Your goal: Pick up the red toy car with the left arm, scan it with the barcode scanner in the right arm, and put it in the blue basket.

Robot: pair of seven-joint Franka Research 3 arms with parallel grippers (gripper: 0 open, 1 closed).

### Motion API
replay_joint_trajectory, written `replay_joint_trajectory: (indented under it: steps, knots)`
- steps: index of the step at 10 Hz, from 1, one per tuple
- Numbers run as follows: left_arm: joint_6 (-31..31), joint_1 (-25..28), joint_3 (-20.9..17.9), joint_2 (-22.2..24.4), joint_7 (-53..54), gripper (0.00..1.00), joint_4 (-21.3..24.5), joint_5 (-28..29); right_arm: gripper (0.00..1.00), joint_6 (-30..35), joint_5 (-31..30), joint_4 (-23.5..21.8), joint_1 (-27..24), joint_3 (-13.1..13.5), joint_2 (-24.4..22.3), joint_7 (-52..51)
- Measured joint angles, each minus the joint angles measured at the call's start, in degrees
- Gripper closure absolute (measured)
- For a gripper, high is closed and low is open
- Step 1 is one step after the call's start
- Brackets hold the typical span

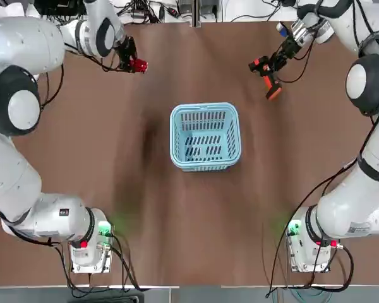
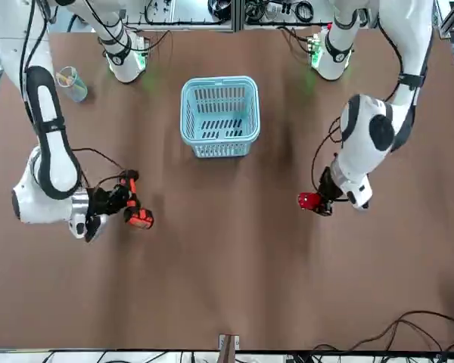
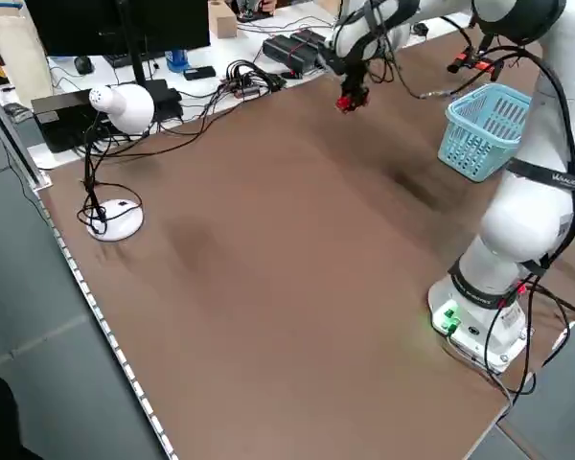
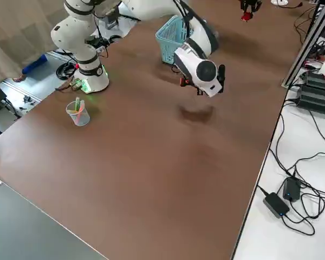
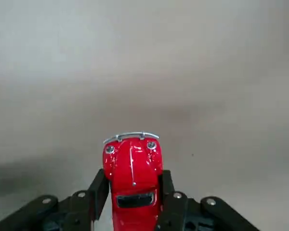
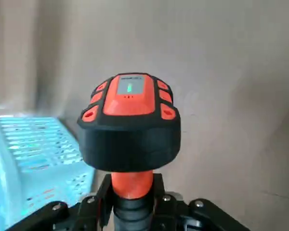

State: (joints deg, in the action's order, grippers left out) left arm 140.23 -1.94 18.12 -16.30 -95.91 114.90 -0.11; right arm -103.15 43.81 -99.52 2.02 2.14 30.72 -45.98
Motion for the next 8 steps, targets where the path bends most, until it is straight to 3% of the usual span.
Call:
replay_joint_trajectory:
  steps: [2,4,6,8]
  knots:
    - [-2.46,-1.09,4.30,-1.55,-12.82,0.52,-4.00,5.56,0.63,5.15,5.26,0.04,0.63,-1.61,0.33,-2.22]
    - [-9.57,-3.07,7.17,-5.89,-22.04,0.52,-12.52,9.42,0.63,8.00,10.07,0.10,1.56,-3.17,0.93,-3.13]
    - [-14.32,-7.34,7.78,-10.71,-28.05,0.52,-20.64,10.72,0.63,9.14,14.05,0.14,3.78,-3.76,1.19,-3.23]
    - [-16.12,-12.19,7.73,-12.98,-31.95,0.52,-24.95,10.82,0.63,12.38,17.65,0.16,5.64,-3.85,1.21,-3.27]
